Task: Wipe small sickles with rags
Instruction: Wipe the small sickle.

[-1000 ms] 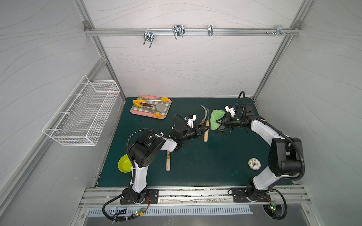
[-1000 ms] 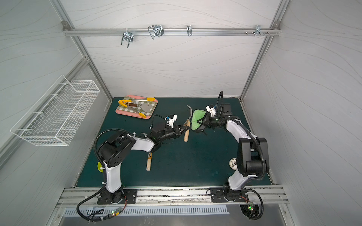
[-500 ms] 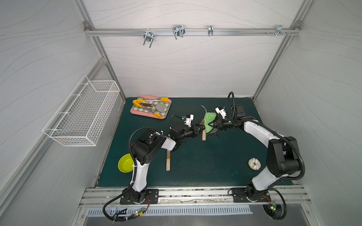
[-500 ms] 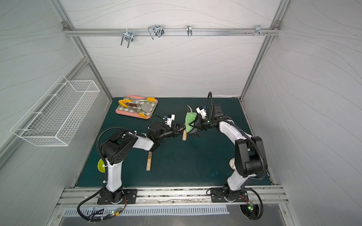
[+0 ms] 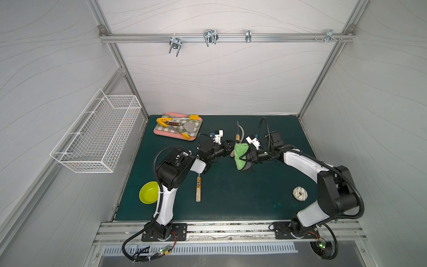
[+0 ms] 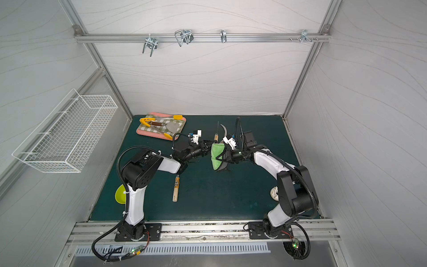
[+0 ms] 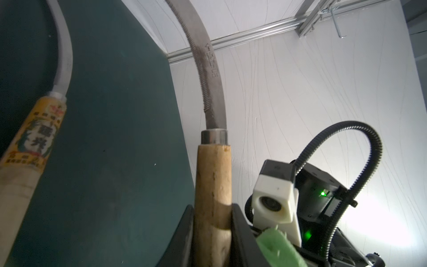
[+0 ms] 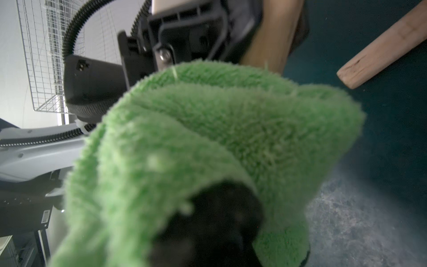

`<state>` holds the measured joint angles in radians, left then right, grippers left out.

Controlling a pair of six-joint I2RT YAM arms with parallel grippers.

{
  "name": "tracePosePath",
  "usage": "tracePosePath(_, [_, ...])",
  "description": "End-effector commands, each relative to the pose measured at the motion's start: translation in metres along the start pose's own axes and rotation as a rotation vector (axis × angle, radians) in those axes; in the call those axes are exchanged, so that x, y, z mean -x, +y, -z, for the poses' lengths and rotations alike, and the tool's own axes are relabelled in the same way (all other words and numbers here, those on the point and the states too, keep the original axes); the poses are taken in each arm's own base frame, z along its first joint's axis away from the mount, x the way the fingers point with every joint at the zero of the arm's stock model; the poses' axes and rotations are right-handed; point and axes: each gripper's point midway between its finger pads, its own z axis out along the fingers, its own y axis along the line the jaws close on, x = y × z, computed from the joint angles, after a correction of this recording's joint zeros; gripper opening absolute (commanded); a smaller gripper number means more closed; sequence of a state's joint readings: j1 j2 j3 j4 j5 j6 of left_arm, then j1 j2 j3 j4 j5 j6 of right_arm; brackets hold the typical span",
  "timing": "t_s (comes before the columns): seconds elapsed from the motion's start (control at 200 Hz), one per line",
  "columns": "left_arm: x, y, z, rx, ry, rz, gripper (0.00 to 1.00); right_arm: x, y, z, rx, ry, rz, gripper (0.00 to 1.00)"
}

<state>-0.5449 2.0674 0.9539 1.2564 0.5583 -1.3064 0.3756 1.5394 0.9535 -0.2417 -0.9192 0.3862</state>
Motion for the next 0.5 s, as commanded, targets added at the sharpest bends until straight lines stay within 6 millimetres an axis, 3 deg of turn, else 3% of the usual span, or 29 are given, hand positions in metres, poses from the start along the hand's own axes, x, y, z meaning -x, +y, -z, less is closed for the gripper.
tracePosePath(0.0, [0.018, -0.059, -0.002, -0.184, -0.036, -0.074, 0.0, -0.005, 0.013, 0.011, 0.062, -0.011, 0.006, 0.09])
tracePosePath(0.11, [0.018, -0.06, 0.001, -0.173, -0.025, -0.076, 0.0, 0.006, 0.005, 0.033, 0.031, -0.08, -0.042, 0.07])
tracePosePath(0.25, [0.009, -0.062, 0.006, -0.167, -0.003, -0.078, 0.0, 0.041, -0.005, 0.066, -0.025, -0.209, -0.06, 0.07])
tracePosePath(0.495, [-0.02, -0.065, 0.011, -0.173, 0.042, -0.074, 0.0, 0.101, -0.001, 0.064, -0.02, -0.213, -0.003, 0.08])
